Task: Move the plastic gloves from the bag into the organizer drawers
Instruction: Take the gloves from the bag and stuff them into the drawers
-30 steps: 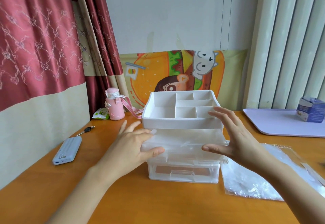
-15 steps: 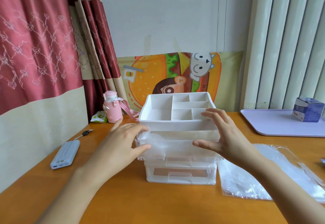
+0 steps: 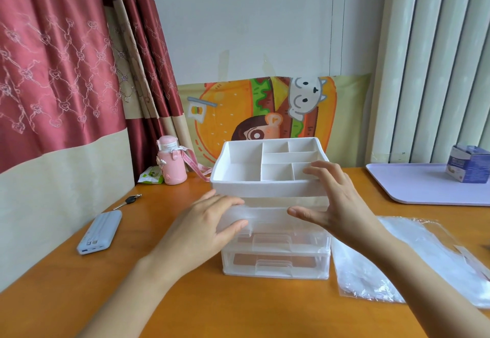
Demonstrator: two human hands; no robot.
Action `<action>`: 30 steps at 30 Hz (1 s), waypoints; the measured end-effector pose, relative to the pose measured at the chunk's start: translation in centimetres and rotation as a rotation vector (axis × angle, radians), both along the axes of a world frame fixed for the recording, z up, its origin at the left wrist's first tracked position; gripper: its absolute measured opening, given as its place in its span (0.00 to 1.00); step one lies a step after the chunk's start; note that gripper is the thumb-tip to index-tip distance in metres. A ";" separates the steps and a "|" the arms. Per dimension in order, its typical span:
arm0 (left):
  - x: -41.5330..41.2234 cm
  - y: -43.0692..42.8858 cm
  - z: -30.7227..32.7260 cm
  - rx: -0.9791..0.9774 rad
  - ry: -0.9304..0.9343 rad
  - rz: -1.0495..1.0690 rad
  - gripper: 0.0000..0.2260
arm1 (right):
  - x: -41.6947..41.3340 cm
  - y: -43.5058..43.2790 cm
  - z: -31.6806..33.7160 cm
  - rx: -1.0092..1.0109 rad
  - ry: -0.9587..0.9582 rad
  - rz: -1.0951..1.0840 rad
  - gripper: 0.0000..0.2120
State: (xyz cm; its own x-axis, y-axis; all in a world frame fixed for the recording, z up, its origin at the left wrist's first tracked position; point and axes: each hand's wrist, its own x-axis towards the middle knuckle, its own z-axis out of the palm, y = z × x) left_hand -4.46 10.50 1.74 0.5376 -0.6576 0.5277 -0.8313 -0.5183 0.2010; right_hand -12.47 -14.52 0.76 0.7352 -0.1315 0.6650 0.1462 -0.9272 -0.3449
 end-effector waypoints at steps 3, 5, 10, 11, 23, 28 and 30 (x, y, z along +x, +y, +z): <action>0.3 -0.8 0.3 0.040 -0.015 -0.028 0.18 | 0.1 -0.1 -0.1 0.001 -0.001 -0.002 0.43; 0.2 -1.3 0.4 0.077 -0.023 -0.003 0.18 | 0.2 -0.1 -0.2 -0.008 -0.011 -0.009 0.44; 0.3 -2.5 1.8 0.172 0.113 0.067 0.15 | 0.5 -0.1 -0.4 -0.023 -0.036 -0.015 0.44; 0.5 -2.7 2.1 0.160 0.162 0.048 0.13 | 0.5 0.0 -0.4 -0.012 -0.036 -0.016 0.44; 1.5 -1.7 0.3 -0.009 -0.021 -0.073 0.08 | 0.6 0.1 -0.2 0.010 -0.041 -0.044 0.43; 2.4 -1.3 0.0 -0.089 -0.026 -0.108 0.08 | 0.9 0.2 -0.4 0.020 -0.078 -0.062 0.41; 2.6 -1.1 -0.3 -0.123 -0.100 -0.114 0.07 | 1.0 0.2 -0.5 0.021 -0.089 -0.063 0.40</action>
State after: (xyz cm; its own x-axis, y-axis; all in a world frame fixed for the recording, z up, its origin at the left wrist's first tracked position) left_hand -1.84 9.37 1.42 0.4046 -0.6388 0.6545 -0.9021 -0.3965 0.1707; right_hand -11.48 -14.31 0.22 0.6630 -0.1897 0.7242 0.1191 -0.9283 -0.3523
